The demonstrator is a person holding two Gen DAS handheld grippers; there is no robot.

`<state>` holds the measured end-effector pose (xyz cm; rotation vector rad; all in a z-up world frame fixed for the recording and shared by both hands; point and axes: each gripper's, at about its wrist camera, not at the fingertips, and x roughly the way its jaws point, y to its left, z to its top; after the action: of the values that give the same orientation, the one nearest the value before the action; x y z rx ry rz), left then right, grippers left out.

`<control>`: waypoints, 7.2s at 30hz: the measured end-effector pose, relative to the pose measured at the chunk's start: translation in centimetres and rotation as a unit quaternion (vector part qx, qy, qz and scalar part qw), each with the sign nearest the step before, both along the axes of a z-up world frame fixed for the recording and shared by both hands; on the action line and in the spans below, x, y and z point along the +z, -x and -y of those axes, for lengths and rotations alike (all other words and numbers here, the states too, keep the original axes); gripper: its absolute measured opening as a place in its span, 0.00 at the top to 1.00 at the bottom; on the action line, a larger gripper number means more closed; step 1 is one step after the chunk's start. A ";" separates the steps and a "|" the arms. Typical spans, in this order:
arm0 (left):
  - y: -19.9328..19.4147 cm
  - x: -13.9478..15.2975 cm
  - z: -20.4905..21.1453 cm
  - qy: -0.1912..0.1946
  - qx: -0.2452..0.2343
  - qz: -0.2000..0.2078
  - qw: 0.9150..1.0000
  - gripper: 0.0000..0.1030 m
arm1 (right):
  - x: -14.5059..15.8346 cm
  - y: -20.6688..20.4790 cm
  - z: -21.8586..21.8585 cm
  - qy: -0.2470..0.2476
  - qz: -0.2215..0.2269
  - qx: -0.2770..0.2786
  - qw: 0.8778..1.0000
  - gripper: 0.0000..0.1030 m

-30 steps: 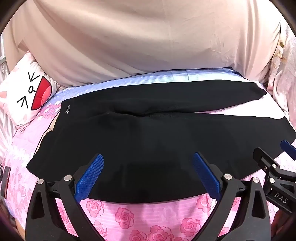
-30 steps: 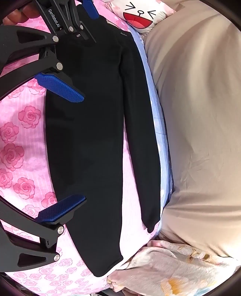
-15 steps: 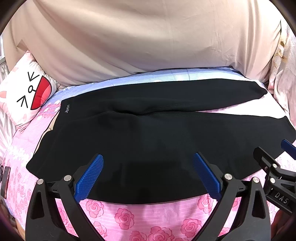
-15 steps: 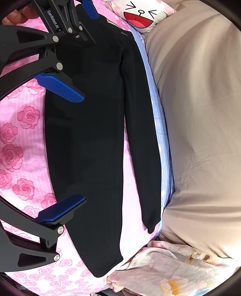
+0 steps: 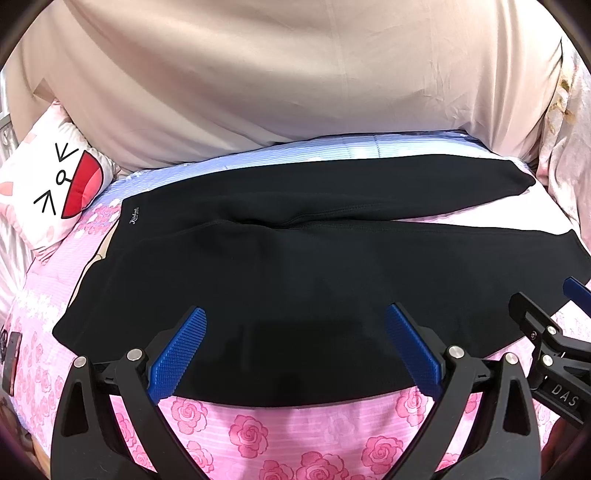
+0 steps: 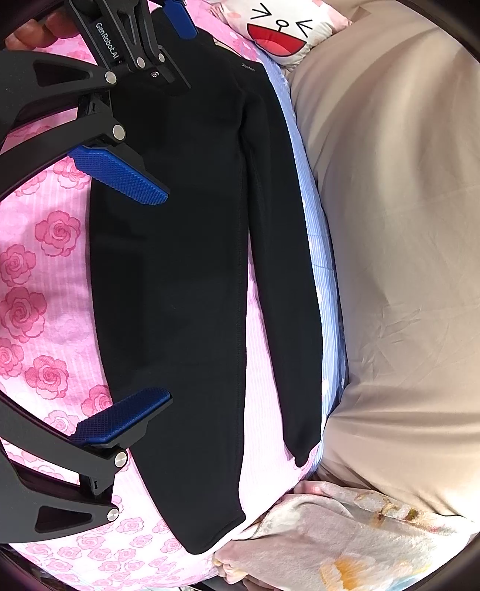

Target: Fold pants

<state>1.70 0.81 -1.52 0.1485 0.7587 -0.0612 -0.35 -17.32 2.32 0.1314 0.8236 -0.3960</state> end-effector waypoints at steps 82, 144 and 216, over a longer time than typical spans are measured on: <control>-16.2 0.3 -12.1 0.020 0.108 -0.026 0.994 0.05 | -3.6 -19.3 38.5 -0.032 -0.035 -0.083 0.995 0.06; 2.3 -1.5 -34.6 0.321 0.260 -0.047 0.909 0.11 | 2.1 17.0 23.2 -0.134 0.146 -0.035 0.980 0.30; -2.7 5.4 -15.9 0.063 0.182 0.058 0.980 0.23 | -6.1 14.0 32.9 -0.252 0.121 -0.246 0.928 0.27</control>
<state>4.37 16.70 3.90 -0.1090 0.6528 0.2453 -14.39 -50.25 -3.80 0.8644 0.6250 -0.6181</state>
